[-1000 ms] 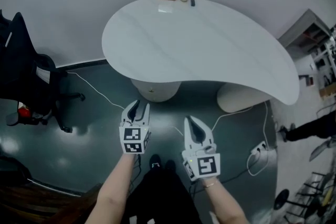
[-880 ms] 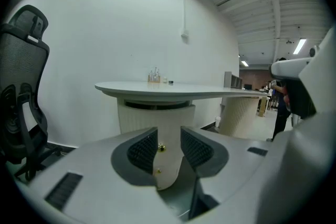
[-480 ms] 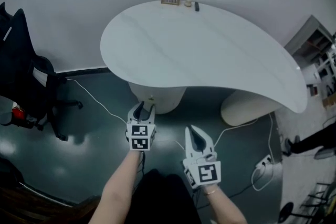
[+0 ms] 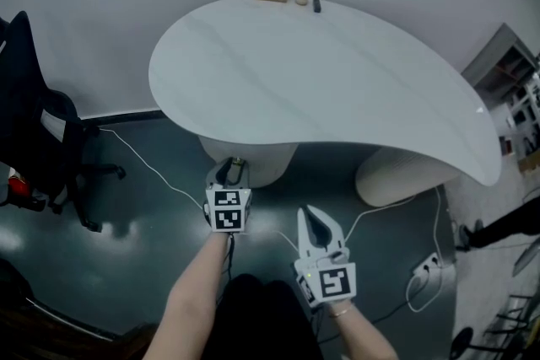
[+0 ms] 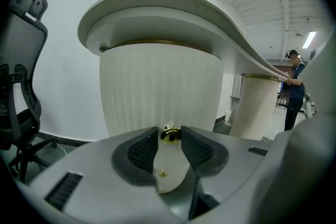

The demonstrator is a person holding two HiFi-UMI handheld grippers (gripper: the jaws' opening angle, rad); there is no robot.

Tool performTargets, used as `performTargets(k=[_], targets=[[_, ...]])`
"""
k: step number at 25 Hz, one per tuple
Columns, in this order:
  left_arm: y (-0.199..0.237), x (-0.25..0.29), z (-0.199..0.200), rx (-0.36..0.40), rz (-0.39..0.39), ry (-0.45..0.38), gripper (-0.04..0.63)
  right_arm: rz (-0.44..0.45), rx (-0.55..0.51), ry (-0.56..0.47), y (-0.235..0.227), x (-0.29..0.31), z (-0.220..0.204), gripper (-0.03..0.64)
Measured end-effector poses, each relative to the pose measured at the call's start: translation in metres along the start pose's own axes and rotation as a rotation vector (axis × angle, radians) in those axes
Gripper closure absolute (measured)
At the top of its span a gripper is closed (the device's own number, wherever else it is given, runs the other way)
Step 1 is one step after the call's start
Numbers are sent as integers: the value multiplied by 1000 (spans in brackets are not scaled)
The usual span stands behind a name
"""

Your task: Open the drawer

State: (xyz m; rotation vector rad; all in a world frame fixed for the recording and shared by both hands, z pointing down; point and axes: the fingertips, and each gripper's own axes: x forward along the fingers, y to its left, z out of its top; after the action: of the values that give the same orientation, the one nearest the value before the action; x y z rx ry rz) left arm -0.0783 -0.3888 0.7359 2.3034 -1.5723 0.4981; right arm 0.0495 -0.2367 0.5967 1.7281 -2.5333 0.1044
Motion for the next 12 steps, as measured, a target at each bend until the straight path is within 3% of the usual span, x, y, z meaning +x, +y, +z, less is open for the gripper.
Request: performTargets(k=[3, 12], targets=[[-1, 0, 0, -10, 6, 1, 487, 8, 6, 5, 2, 0, 0, 614], [-7, -27, -16, -22, -3, 62, 491, 28, 4, 20, 12, -11, 12, 614]])
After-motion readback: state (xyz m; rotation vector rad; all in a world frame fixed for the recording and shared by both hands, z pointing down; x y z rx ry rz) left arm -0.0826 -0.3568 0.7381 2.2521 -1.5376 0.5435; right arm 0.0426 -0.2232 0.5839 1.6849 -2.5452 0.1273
